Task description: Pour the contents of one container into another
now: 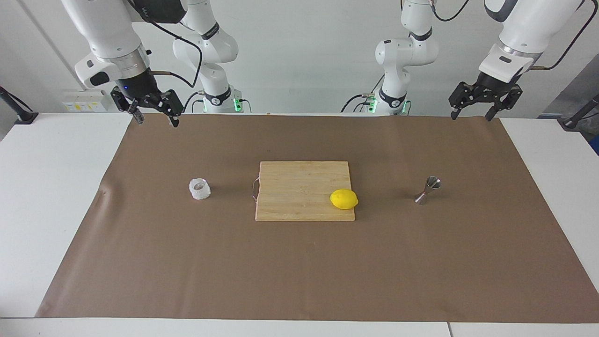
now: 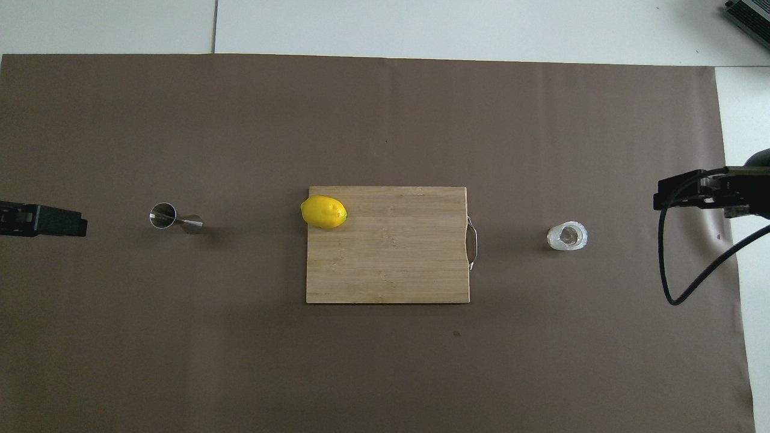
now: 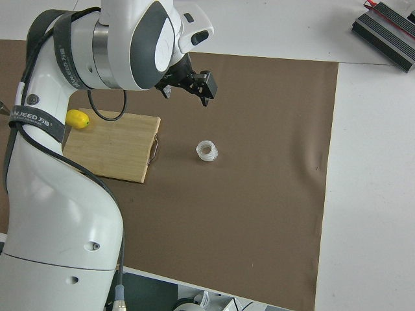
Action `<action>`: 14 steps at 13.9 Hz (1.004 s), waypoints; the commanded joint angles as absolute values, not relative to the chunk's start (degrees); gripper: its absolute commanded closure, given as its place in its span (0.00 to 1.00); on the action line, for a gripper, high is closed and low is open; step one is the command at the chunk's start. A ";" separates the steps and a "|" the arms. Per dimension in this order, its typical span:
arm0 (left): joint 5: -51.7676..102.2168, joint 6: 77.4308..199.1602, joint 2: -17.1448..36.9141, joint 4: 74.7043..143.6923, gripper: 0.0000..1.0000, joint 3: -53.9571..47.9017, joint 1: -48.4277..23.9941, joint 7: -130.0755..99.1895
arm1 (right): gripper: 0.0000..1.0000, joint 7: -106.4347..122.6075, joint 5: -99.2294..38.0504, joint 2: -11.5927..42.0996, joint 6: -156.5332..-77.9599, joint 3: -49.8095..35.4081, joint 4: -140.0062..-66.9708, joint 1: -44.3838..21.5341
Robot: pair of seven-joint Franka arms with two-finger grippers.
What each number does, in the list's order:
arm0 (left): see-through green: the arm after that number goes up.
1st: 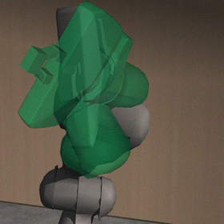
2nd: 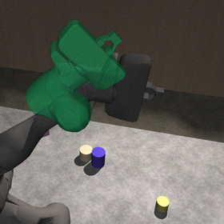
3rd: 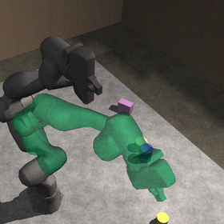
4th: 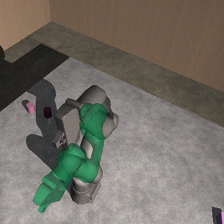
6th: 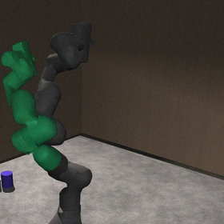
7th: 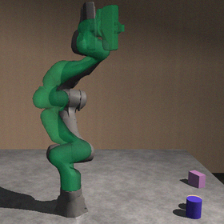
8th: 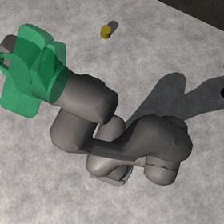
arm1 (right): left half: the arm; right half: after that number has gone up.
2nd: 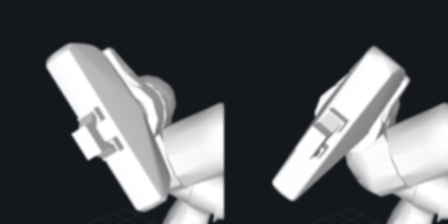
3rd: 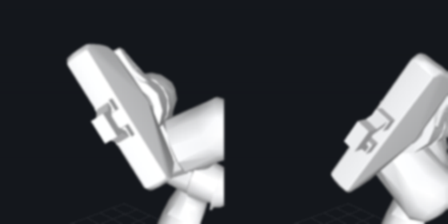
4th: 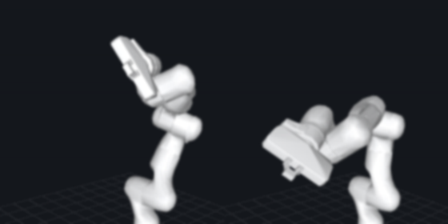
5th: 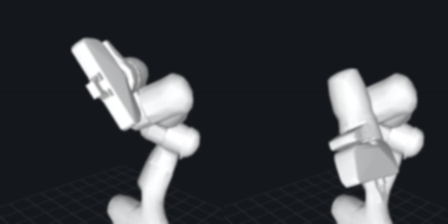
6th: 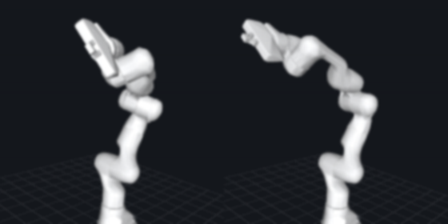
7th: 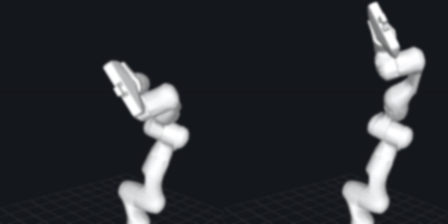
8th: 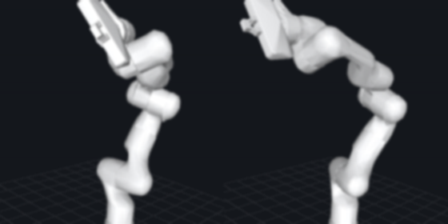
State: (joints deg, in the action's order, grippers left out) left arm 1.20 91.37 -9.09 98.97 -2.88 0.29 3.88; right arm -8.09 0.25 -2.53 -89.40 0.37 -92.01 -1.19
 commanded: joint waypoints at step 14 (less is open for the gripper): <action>1.85 91.49 -13.71 102.47 0.00 -3.08 0.44 2.63 | 0.00 -6.94 -1.49 -3.08 -88.77 0.35 -92.46 -0.62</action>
State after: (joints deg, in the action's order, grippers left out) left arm 1.28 91.17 -11.97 99.87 -3.26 0.33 3.22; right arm -8.09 0.25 -2.53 -89.40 0.37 -92.01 -1.19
